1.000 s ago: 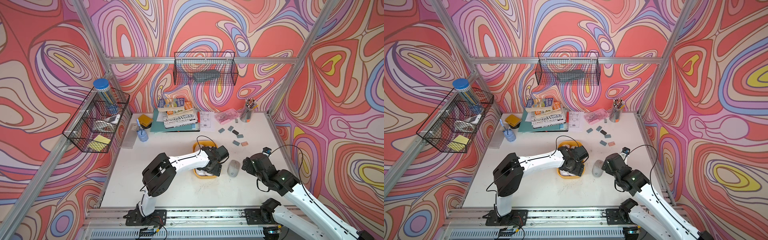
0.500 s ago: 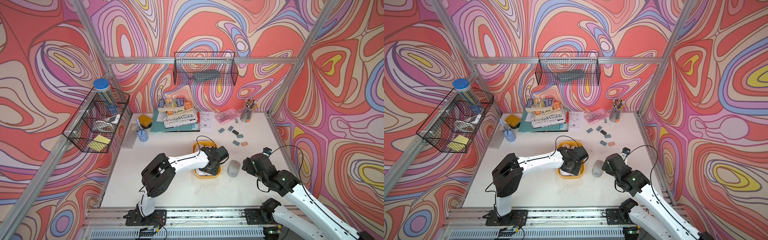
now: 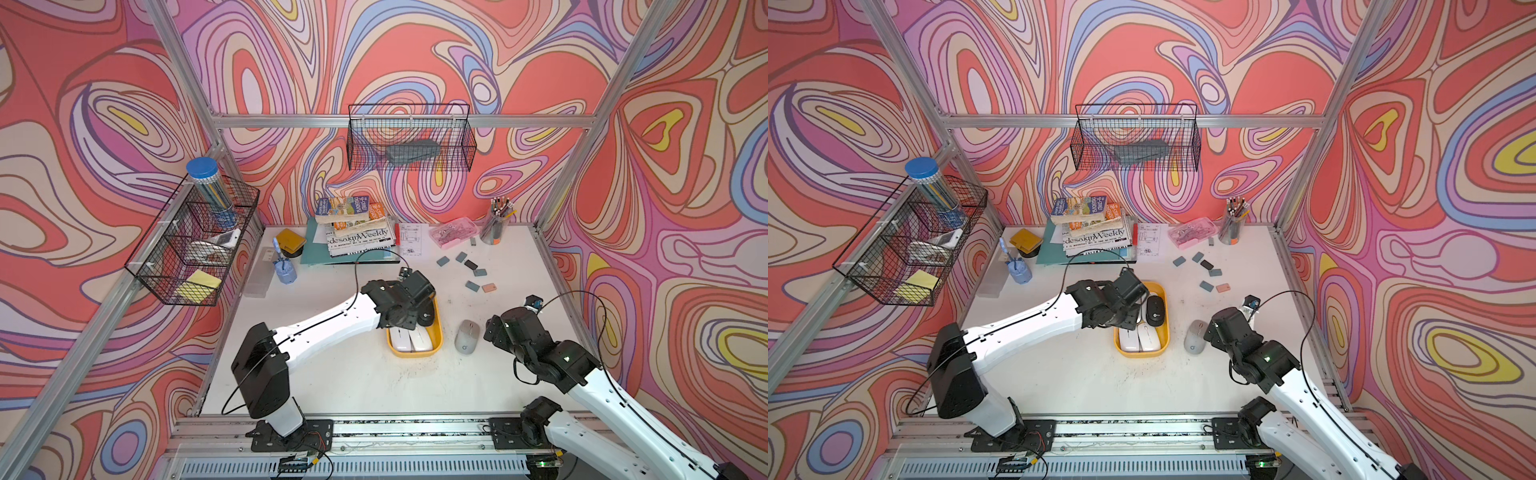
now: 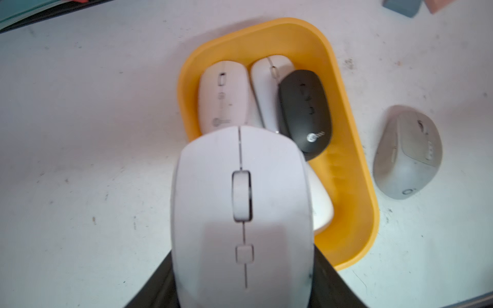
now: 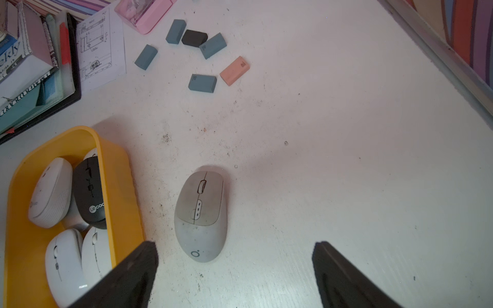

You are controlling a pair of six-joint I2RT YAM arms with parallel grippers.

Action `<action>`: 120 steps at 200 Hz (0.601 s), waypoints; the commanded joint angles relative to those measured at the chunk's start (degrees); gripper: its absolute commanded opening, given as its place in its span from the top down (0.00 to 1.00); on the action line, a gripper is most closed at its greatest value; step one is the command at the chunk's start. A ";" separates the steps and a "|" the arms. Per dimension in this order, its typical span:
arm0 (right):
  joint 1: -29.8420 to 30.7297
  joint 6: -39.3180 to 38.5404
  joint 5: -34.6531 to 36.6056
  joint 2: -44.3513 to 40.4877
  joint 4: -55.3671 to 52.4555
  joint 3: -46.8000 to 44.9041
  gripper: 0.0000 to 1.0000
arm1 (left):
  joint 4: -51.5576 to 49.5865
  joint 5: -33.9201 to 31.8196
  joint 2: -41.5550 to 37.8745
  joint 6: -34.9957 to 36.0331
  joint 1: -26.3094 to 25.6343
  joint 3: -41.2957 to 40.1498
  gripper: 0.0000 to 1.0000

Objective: Take out the mouse from the storage box
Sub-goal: Pick up the mouse from the storage box, then place the mouse at the center of the board.

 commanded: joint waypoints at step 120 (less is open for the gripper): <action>-0.25 -1.78 -3.42 0.13 3.98 -2.10 0.09 | 11.44 11.67 5.26 -7.66 20.31 -23.27 0.56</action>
